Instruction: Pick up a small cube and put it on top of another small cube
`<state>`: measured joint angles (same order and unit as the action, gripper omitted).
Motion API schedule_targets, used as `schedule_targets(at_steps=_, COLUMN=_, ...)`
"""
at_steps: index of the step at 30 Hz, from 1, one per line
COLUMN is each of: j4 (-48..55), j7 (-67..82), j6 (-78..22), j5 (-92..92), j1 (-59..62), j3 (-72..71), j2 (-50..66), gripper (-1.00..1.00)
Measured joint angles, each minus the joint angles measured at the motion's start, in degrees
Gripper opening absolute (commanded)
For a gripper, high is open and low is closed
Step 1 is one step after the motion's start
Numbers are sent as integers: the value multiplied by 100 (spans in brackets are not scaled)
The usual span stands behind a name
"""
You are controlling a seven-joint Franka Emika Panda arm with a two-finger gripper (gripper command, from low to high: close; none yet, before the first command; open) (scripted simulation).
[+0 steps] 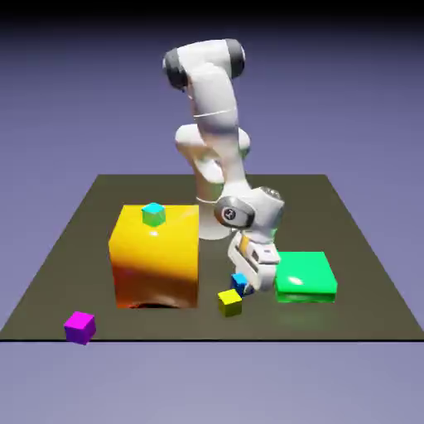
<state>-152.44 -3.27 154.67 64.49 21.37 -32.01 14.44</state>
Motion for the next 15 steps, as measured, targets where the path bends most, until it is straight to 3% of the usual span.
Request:
schedule_targets(at_steps=7, j4=-372, j7=1019, j6=32, j5=-1373, j1=239, j3=-533, j2=-847, gripper=-100)
schedule_targets(at_steps=15, j4=1288, j7=796, j6=-442, j5=-3054, j1=1042, j3=-105, j2=406, gripper=-100)
